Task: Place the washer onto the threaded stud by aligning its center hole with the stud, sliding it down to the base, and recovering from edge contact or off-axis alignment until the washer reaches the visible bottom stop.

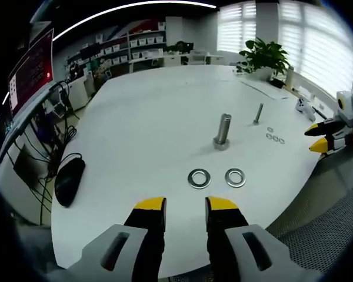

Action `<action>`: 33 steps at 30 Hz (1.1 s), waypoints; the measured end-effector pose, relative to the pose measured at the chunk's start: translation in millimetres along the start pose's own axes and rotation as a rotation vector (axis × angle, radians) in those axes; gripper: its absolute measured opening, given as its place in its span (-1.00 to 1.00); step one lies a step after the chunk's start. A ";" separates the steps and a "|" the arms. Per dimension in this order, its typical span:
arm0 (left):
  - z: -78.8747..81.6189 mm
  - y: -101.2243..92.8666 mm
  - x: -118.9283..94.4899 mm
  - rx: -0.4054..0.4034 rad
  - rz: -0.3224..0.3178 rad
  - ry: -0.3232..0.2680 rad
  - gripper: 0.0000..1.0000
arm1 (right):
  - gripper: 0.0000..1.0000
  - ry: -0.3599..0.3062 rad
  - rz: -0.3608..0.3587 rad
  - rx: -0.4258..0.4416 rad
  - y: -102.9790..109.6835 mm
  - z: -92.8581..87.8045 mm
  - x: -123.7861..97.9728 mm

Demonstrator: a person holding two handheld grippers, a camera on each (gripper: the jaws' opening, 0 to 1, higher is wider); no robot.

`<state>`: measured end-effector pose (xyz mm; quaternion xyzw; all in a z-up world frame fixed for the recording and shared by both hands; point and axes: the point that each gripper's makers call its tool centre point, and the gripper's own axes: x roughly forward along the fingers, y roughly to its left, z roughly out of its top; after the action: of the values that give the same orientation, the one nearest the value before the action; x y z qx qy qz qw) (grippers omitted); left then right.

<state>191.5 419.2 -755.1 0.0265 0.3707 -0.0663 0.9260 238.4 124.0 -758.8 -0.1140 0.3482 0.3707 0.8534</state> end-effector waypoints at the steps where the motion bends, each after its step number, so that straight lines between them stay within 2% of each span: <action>1: -1.0 -0.2 0.6 0.000 0.000 0.006 -0.49 | -0.13 0.000 -0.001 -0.001 -0.1 0.2 0.0; 7: -4.0 -2.5 2.2 0.002 -0.011 0.029 -0.49 | -0.13 -0.009 -0.004 -0.001 -1.1 2.0 -0.4; 11: -4.9 -6.1 3.5 0.049 -0.021 0.045 -0.47 | -0.13 -0.007 -0.003 0.003 -0.8 1.7 -0.3; 15: -4.6 -5.3 3.5 0.041 -0.025 0.048 -0.47 | -0.13 -0.013 -0.007 0.005 -1.4 2.4 -0.8; 22: -7.2 -3.8 5.8 0.027 -0.023 0.092 -0.46 | -0.13 -0.018 -0.009 0.009 -1.6 2.9 -1.4; 28: 9.9 -9.2 14.8 0.072 -0.043 0.096 -0.44 | -0.13 -0.028 -0.012 0.014 -2.0 4.7 -2.6; 33: 11.3 -16.5 23.1 0.123 -0.060 0.141 -0.44 | -0.13 -0.028 -0.017 0.016 -3.0 4.7 -3.2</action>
<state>213.4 399.4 -762.9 0.0770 0.4306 -0.1144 0.8919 241.4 122.3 -753.4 -0.1050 0.3379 0.3621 0.8624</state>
